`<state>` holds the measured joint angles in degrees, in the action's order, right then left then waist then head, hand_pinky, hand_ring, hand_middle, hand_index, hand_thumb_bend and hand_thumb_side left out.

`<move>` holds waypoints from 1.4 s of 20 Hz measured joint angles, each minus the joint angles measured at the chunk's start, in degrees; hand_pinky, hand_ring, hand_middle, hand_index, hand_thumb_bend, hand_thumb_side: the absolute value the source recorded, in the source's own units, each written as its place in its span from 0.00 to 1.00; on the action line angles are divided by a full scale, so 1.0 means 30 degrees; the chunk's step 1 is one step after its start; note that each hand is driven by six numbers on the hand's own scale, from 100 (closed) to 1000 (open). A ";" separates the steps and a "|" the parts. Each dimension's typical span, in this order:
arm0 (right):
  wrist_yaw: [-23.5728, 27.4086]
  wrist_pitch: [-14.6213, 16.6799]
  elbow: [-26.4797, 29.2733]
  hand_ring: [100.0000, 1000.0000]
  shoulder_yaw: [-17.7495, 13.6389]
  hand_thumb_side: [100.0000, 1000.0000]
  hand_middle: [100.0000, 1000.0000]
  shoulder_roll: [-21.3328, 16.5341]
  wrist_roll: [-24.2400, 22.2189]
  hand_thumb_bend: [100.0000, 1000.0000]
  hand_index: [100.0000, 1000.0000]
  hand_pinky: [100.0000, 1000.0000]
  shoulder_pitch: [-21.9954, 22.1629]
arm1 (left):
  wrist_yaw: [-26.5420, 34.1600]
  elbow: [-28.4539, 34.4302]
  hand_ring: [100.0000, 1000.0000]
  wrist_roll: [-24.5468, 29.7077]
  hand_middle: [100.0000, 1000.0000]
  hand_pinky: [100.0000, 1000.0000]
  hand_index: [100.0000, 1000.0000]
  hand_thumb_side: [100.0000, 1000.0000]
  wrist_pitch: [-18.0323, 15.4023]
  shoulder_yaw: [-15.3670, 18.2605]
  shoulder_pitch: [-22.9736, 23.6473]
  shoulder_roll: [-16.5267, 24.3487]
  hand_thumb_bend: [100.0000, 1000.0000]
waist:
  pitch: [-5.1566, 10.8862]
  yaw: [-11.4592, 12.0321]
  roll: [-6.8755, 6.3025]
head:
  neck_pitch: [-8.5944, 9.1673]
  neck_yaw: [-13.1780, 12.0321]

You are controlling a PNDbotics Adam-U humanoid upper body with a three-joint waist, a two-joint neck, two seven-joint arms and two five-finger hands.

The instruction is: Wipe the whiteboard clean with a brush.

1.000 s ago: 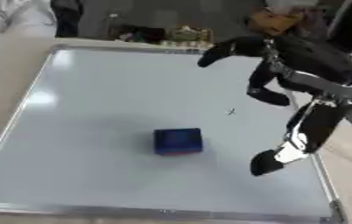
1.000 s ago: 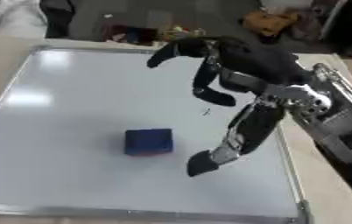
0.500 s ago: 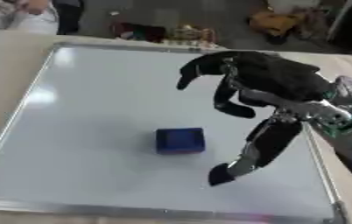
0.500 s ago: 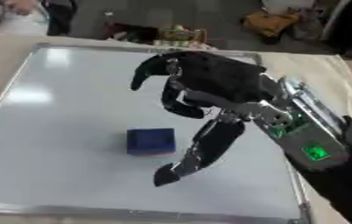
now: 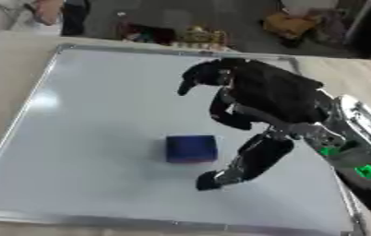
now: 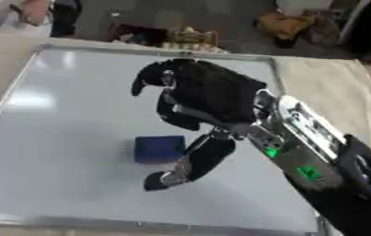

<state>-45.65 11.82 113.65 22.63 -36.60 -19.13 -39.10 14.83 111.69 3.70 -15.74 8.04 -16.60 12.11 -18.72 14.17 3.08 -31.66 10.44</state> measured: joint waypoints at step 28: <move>0.0917 -0.0583 -0.4267 0.72 0.0519 0.22 0.58 0.1389 0.0562 0.51 0.00 0.63 0.0330 | -0.0006 -0.0001 0.55 0.0215 0.65 0.67 0.75 0.96 0.0082 0.0000 -0.0001 -0.0001 0.29 | -0.0472 0.0304 0.0076 | 0.0112 0.0000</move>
<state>-42.90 10.07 100.85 24.19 -32.43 -17.44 -38.11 14.81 111.69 4.34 -15.49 8.04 -16.60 12.10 -20.14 15.08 3.31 -31.32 10.44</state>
